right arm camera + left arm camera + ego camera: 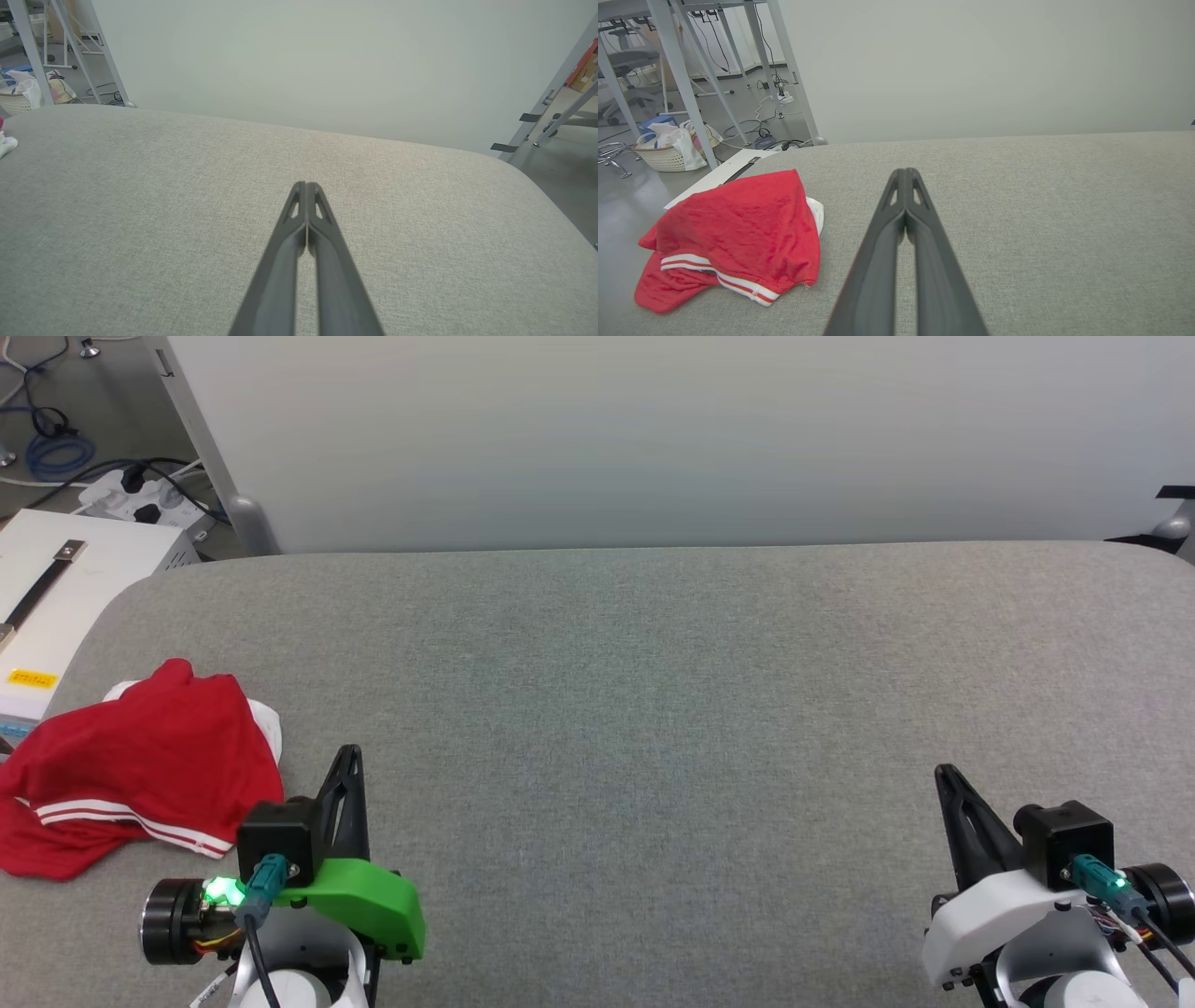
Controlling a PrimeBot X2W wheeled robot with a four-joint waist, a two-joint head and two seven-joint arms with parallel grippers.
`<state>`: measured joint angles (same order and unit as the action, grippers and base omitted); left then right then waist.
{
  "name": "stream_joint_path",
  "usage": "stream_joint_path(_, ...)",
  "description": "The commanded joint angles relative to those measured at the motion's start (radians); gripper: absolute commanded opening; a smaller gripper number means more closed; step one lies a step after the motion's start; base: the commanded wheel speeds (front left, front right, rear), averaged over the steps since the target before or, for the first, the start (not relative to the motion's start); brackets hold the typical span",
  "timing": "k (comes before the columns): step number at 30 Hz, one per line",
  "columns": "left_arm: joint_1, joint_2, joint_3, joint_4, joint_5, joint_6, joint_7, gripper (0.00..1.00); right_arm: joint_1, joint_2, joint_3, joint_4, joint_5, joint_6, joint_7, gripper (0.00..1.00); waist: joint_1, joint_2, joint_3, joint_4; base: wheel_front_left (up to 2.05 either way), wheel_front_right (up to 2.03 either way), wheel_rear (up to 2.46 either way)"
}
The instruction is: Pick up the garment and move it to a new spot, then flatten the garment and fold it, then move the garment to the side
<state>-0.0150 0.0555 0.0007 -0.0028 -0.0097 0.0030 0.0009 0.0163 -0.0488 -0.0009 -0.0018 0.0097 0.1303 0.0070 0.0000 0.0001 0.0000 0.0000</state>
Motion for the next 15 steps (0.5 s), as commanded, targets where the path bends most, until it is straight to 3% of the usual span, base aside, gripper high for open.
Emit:
stream_joint_path(1,0.015,-0.005,-0.001,0.003,0.01,-0.003,-0.001,0.0,-0.016,-0.001,0.001,0.002,-0.01,0.0,-0.007,0.0,0.0,-0.0001,0.0,0.0,0.0,0.0,0.0)
stream_joint_path(7,0.015,-0.005,-0.001,0.003,0.01,-0.003,-0.001,0.0,-0.016,-0.001,0.001,0.002,-0.01,0.0,-0.007,0.0,0.0,-0.0001,0.0,0.0,0.0,0.0,0.0)
stream_joint_path(8,0.0,0.0,0.0,0.0,0.0,0.0,0.0,1.0,0.0,0.0,0.0,0.0,0.0,0.0,0.0,1.0,0.0,-0.0001,0.0,0.0,0.0,0.0,0.0)
stream_joint_path(15,-0.004,0.0,-0.005,0.007,-0.006,0.0,-0.009,1.0,-0.001,0.0,-0.003,0.004,0.007,0.0,-0.008,1.0,0.0,-0.0001,0.0,0.0,0.0,0.0,0.0)
